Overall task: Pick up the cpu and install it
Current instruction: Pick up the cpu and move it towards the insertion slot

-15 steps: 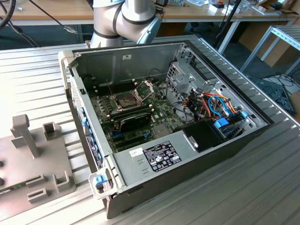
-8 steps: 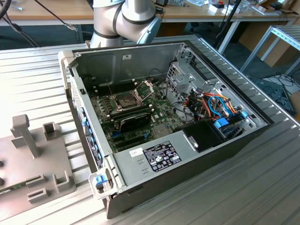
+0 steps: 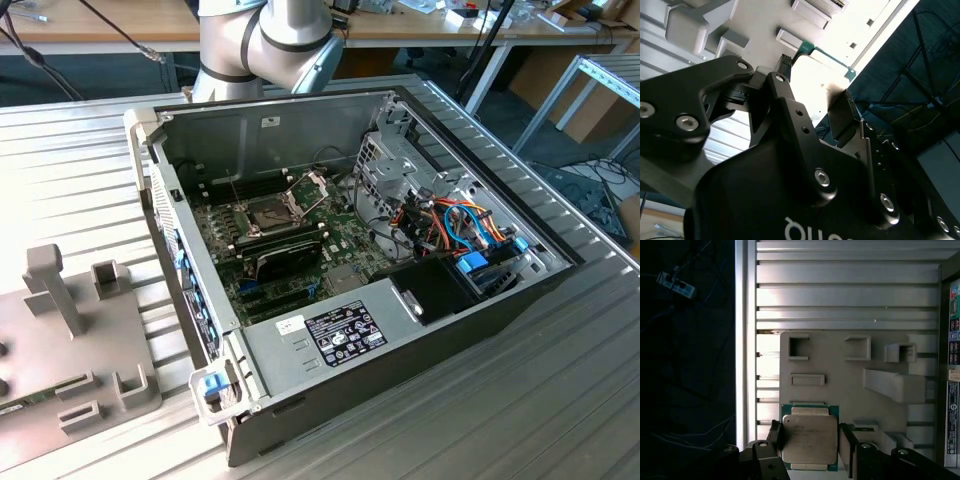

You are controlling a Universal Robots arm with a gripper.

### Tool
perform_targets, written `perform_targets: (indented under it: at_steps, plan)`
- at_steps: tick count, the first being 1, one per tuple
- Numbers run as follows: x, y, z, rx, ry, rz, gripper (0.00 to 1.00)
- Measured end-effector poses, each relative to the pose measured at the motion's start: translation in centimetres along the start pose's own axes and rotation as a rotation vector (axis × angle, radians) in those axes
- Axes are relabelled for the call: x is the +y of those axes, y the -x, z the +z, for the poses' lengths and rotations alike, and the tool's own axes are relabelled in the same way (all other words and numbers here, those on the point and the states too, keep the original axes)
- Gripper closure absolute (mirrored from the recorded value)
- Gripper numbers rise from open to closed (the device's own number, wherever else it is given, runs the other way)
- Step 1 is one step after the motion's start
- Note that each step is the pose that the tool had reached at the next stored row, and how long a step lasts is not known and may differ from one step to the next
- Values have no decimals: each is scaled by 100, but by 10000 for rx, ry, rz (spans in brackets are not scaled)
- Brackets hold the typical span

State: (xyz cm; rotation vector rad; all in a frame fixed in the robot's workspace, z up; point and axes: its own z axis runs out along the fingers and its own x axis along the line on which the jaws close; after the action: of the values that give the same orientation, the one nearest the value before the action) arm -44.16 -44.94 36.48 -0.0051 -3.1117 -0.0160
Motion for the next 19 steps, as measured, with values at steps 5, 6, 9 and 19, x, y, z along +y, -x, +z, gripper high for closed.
perform_targets:
  at_steps: [5,6,9,19]
  plan:
    - [0,-2,-46,0,2,0,45]
    - [0,-2,-49,0,2,0,45]
    - [1,-2,-62,0,2,0,45]
    - [1,-4,-140,0,14,0,45]
